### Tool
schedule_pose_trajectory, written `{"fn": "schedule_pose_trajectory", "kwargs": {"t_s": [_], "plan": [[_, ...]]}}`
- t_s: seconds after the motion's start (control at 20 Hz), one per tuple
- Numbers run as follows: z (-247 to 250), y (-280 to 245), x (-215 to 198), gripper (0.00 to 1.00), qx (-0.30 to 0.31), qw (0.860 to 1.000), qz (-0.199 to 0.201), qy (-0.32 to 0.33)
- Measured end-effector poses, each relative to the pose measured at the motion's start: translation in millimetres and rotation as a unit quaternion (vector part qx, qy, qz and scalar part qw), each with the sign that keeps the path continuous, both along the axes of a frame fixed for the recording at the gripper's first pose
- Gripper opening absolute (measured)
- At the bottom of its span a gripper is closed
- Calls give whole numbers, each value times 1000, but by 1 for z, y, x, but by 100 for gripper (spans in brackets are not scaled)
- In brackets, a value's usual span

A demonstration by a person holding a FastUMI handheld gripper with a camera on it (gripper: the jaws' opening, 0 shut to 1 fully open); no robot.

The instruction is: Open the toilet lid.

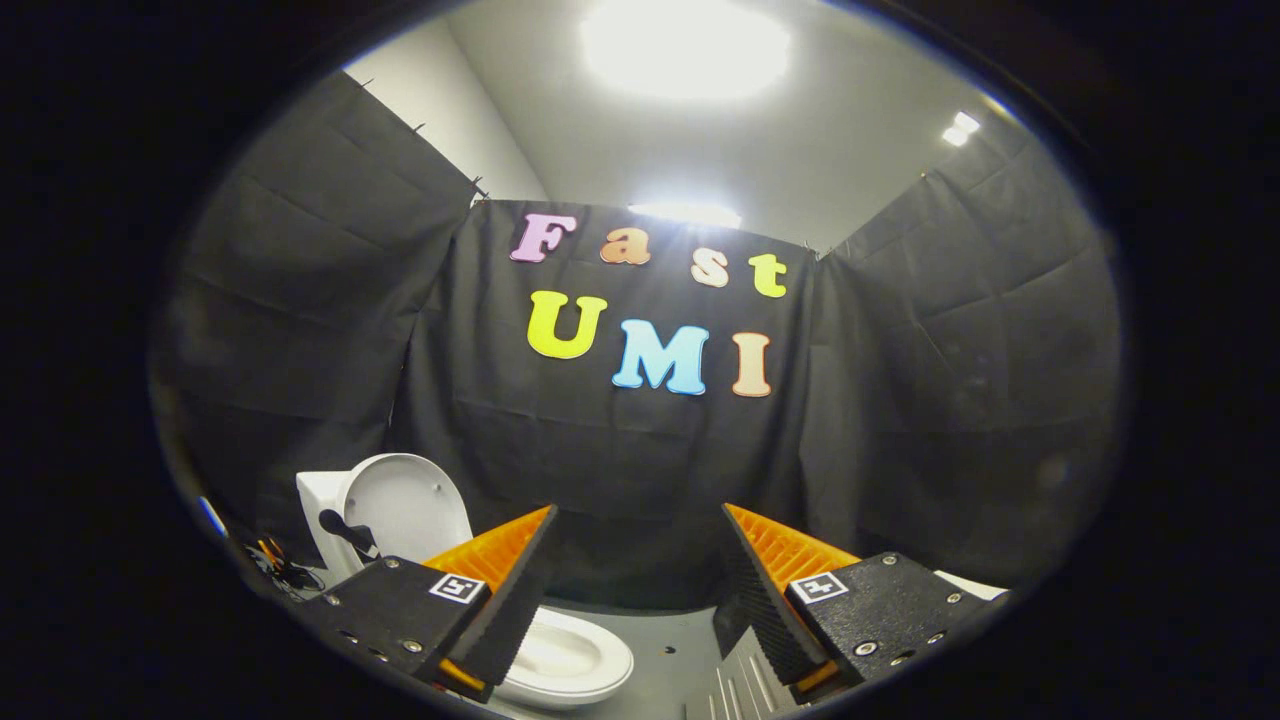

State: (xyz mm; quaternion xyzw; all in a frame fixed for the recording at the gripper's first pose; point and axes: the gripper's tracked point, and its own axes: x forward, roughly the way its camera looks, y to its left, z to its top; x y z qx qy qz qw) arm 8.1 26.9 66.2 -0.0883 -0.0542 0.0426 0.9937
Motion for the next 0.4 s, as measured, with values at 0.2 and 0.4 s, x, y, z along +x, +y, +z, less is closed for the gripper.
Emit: {"fn": "schedule_pose_trajectory", "kwargs": {"t_s": [0.2, 0.4], "plan": [[-5, -4, -14, 95, 18, 1000, -2, -1], [-6, -5, -16, 95, 24, 1000, -10, -1]]}}
